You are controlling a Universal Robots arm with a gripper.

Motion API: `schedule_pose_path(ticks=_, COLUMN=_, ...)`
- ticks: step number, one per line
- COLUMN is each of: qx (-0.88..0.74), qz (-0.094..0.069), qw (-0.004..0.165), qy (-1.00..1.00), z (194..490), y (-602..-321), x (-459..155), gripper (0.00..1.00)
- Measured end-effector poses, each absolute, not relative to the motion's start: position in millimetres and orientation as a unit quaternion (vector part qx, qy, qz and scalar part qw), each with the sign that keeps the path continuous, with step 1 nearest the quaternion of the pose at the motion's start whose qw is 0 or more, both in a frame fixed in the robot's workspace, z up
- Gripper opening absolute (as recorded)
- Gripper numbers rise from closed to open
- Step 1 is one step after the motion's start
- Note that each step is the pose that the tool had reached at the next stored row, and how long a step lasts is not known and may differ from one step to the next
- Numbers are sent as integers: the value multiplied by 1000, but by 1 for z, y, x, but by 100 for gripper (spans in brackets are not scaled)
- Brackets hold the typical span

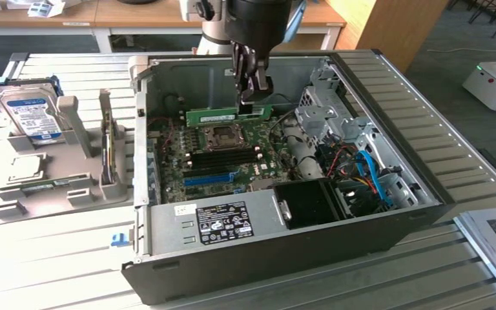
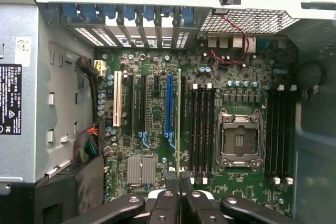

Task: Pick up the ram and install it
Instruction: 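Pick up the ram and move it above insertion slot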

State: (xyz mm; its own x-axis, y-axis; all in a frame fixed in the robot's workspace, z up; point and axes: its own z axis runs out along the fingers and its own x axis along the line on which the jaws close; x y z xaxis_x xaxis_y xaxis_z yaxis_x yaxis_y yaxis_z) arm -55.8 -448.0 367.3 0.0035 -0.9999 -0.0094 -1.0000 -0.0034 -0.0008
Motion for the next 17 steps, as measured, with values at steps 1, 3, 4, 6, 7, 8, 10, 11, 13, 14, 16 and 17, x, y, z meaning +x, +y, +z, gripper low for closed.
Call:
schedule_pose_path(ticks=1, qx=-708, qz=3, qw=4, qy=706, z=367, y=-448, x=-56, gripper=12)
schedule_pose_path(ticks=3, qx=-708, qz=3, qw=4, qy=706, z=367, y=-448, x=-56, gripper=12)
schedule_pose_path(ticks=4, qx=-708, qz=3, qw=4, qy=706, z=367, y=-448, x=-56, gripper=12)
schedule_pose_path(ticks=6, qx=-708, qz=3, qw=4, qy=706, z=367, y=-448, x=-56, gripper=12)
schedule_pose_path(ticks=7, qx=-708, qz=3, qw=4, qy=706, z=367, y=-448, x=-56, gripper=12)
schedule_pose_path(ticks=8, qx=-708, qz=3, qw=4, qy=706, z=367, y=-448, x=-56, gripper=12)
schedule_pose_path(ticks=10, qx=-708, qz=3, qw=4, qy=706, z=367, y=-447, x=-56, gripper=12)
schedule_pose_path(ticks=11, qx=-708, qz=3, qw=4, qy=706, z=367, y=-447, x=-56, gripper=12)
schedule_pose_path(ticks=13, qx=-708, qz=3, qw=4, qy=706, z=367, y=-445, x=-56, gripper=12)
schedule_pose_path(ticks=14, qx=-708, qz=3, qw=4, qy=706, z=367, y=-444, x=-56, gripper=12)
schedule_pose_path(ticks=16, qx=-708, qz=3, qw=4, qy=706, z=367, y=-442, x=-56, gripper=12)
schedule_pose_path(ticks=17, qx=-708, qz=3, qw=4, qy=706, z=366, y=-441, x=-56, gripper=12)
